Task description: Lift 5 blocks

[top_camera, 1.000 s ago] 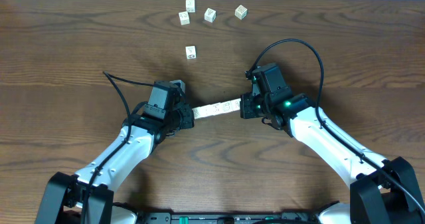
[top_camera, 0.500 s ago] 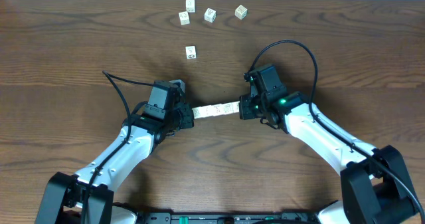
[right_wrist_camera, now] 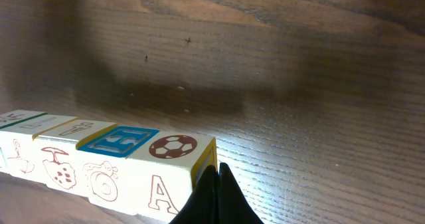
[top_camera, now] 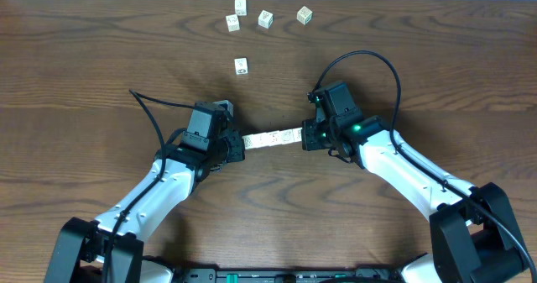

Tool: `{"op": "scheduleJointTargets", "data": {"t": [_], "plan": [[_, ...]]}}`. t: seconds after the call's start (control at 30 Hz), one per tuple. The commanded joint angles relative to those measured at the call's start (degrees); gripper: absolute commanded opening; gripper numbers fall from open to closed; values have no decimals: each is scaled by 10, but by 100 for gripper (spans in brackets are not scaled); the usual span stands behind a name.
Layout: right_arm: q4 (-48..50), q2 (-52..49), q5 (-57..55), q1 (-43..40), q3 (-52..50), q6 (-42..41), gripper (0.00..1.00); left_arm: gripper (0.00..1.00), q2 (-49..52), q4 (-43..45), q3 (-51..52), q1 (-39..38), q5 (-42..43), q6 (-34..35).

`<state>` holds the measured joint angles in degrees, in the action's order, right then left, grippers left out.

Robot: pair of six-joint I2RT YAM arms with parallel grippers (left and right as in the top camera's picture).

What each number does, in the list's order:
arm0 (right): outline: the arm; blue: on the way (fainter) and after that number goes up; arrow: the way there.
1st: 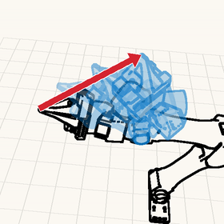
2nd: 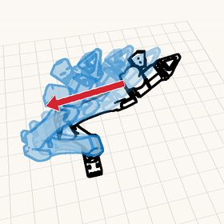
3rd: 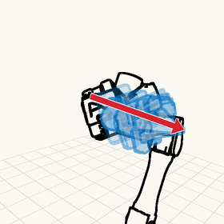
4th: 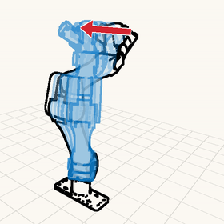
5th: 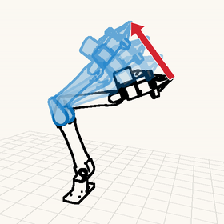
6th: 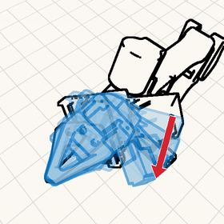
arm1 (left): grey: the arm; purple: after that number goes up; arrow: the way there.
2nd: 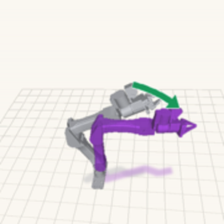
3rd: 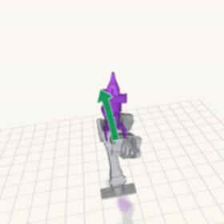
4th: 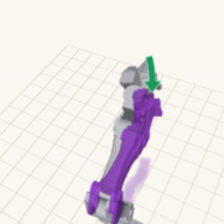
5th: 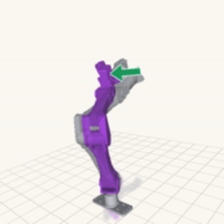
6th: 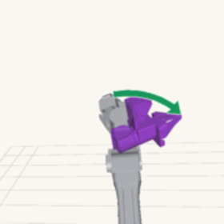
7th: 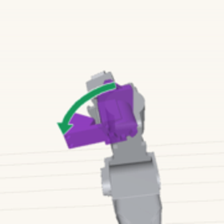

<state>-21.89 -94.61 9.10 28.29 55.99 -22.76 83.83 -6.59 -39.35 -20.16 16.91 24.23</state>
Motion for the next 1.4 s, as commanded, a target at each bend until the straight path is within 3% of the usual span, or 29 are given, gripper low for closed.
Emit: {"op": "scheduleJointTargets", "data": {"t": [0.0, 1.37], "plan": [[23, -2, 224, 51, 21, -5, 1, 7, 2, 30, -29, -50, 152, 7], [28, -30, 211, 56, 21, -5, 1, 7, 65, 69, -29, -71, 139, 29]]}}
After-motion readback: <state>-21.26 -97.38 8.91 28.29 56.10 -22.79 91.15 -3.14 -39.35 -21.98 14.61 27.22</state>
